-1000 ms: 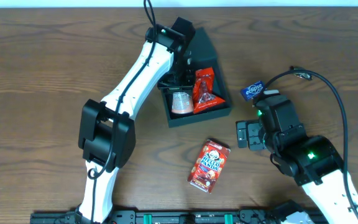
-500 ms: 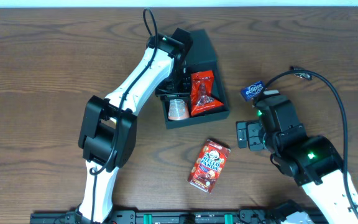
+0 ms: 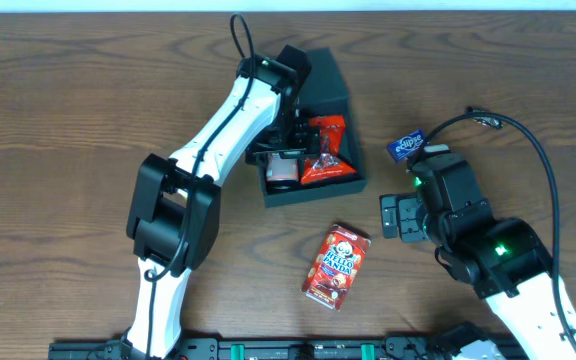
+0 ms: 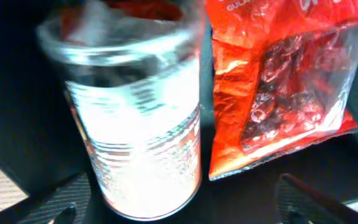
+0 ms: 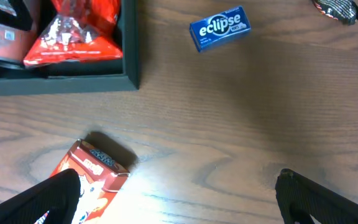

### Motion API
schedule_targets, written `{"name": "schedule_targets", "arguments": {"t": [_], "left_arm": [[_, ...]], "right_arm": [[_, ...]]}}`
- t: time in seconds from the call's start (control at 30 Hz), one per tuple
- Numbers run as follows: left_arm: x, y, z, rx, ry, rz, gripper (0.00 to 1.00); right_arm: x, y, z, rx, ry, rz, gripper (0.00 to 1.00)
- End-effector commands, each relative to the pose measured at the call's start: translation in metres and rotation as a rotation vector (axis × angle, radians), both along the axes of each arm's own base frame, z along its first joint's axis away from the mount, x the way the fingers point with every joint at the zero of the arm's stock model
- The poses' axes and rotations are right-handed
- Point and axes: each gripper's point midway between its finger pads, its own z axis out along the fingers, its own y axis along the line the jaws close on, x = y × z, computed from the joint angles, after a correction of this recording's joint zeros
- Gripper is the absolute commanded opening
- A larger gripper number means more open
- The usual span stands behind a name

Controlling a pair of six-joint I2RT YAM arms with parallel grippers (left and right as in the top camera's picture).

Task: Pack container
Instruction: 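Lower the can into the box beside the bag and release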

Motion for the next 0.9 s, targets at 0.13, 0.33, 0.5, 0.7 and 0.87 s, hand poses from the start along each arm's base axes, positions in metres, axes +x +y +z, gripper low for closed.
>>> {"name": "schedule_targets", "arguments": {"t": [0.13, 0.33, 0.5, 0.7, 0.87], "left_arm": [[0.002, 0.004, -0.002, 0.023, 0.002, 0.009, 0.95], [0.021, -0.003, 0.026, -0.008, -0.082, -0.021, 0.95], [0.043, -0.016, 0.037, -0.059, -0.196, -0.093, 0.95], [0.063, -0.019, 0.039, -0.056, -0.3, -0.139, 0.95], [0.075, -0.025, 0.042, -0.076, -0.353, -0.143, 0.95]], "right_arm": [[0.0, 0.001, 0.001, -0.002, -0.006, -0.003, 0.99], [0.0, 0.001, 0.001, -0.002, -0.007, -0.003, 0.99], [0.0, 0.001, 0.001, -0.002, -0.008, -0.003, 0.99], [0.0, 0.001, 0.001, -0.002, -0.008, -0.003, 0.99], [0.0, 0.001, 0.001, -0.002, -0.008, -0.003, 0.99]]}}
